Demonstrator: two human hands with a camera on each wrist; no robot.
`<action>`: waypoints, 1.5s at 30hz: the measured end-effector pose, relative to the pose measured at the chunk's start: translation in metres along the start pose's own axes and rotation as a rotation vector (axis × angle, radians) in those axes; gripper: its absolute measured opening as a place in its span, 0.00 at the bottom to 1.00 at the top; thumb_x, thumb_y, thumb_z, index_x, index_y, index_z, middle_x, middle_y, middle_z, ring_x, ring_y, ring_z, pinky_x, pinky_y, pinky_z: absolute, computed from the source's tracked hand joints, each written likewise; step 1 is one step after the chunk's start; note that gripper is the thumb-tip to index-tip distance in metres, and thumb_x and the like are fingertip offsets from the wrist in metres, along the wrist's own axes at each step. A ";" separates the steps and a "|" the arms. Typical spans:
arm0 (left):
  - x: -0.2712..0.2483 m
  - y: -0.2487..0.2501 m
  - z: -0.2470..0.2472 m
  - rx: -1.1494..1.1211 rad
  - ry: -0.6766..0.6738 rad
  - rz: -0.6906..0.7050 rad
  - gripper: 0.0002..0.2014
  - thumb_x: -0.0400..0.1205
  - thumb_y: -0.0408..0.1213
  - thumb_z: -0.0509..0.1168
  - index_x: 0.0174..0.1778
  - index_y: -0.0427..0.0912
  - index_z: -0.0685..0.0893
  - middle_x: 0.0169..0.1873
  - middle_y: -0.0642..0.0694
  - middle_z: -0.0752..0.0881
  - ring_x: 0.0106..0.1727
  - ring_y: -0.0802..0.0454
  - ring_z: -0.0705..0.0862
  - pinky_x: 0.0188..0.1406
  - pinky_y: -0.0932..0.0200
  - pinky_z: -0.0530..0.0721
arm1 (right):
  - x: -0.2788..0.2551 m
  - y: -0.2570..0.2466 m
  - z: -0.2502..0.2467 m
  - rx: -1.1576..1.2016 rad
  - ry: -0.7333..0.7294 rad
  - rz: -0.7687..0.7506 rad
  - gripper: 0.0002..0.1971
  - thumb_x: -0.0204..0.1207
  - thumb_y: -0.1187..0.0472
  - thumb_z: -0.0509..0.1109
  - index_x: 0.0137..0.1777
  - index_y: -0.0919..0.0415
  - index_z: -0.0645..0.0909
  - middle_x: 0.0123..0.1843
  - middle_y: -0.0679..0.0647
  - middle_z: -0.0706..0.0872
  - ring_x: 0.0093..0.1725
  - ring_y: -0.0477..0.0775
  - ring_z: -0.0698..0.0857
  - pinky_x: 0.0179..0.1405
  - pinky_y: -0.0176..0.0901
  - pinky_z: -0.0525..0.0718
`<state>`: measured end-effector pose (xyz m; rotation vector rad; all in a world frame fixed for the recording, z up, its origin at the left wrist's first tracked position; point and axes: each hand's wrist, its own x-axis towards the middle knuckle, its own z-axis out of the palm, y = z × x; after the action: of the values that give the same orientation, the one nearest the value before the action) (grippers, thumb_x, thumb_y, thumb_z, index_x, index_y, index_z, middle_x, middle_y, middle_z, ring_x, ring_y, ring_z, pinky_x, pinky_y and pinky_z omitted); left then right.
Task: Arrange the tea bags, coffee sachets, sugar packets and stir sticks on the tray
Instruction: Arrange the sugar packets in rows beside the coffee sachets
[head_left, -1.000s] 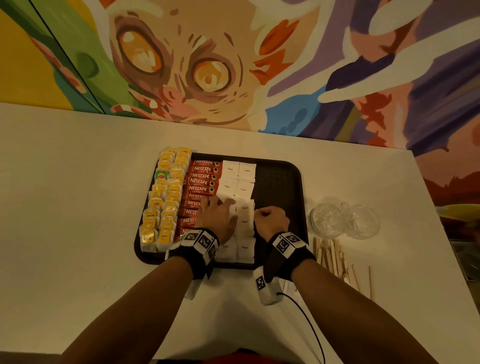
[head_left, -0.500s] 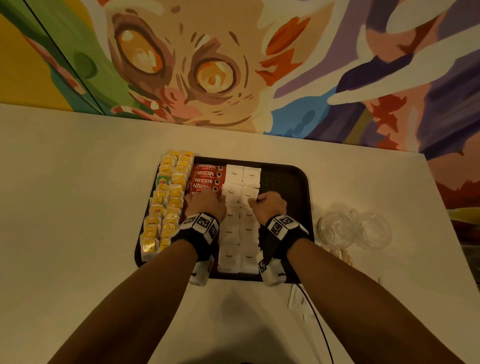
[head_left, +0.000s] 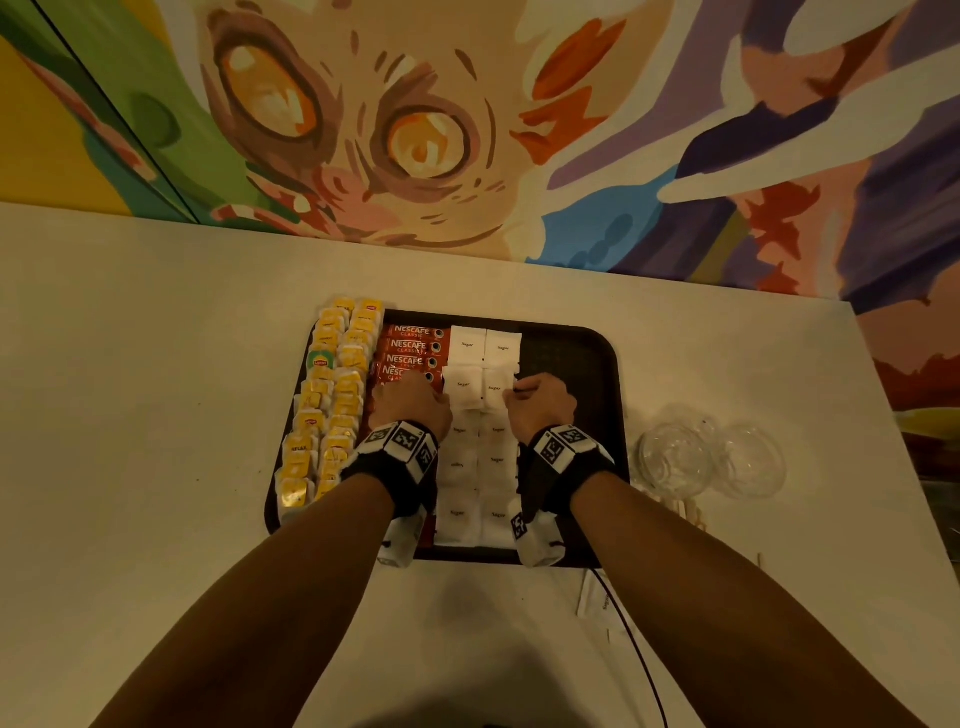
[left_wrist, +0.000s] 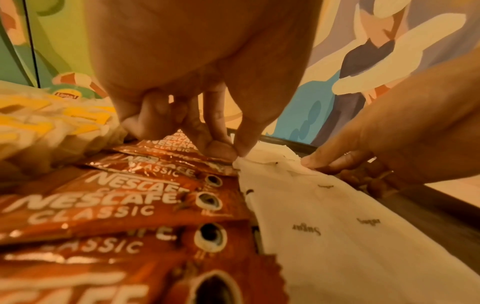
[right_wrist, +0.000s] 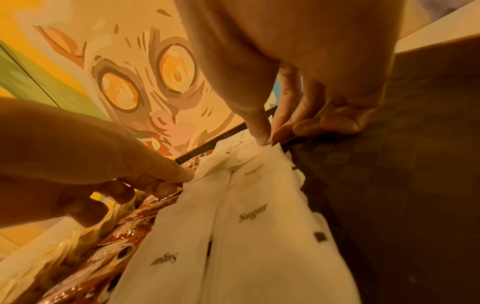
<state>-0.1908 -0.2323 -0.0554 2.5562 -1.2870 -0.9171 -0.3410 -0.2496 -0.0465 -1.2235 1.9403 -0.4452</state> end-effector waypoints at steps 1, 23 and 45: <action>0.000 -0.002 0.000 -0.004 0.006 0.005 0.16 0.78 0.53 0.66 0.49 0.42 0.82 0.48 0.42 0.84 0.51 0.42 0.83 0.52 0.46 0.86 | 0.000 0.000 -0.001 0.006 0.000 0.001 0.13 0.79 0.59 0.73 0.61 0.60 0.82 0.60 0.58 0.87 0.57 0.55 0.87 0.47 0.37 0.80; -0.152 0.013 0.019 -0.001 -0.508 0.718 0.05 0.81 0.37 0.68 0.51 0.46 0.87 0.44 0.51 0.86 0.45 0.58 0.84 0.42 0.70 0.78 | -0.111 0.142 -0.124 -0.051 0.009 -0.153 0.04 0.77 0.64 0.73 0.50 0.58 0.86 0.43 0.43 0.86 0.40 0.33 0.80 0.35 0.17 0.75; -0.214 -0.003 0.089 0.423 -0.429 0.771 0.21 0.86 0.49 0.57 0.76 0.52 0.70 0.67 0.45 0.80 0.66 0.45 0.79 0.64 0.49 0.78 | -0.148 0.190 -0.127 -0.575 -0.271 -0.170 0.26 0.69 0.49 0.81 0.64 0.48 0.76 0.64 0.49 0.81 0.60 0.52 0.79 0.59 0.46 0.80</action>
<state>-0.3364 -0.0530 -0.0303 1.8045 -2.5547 -1.1037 -0.5184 -0.0439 -0.0257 -1.7162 1.7871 0.2135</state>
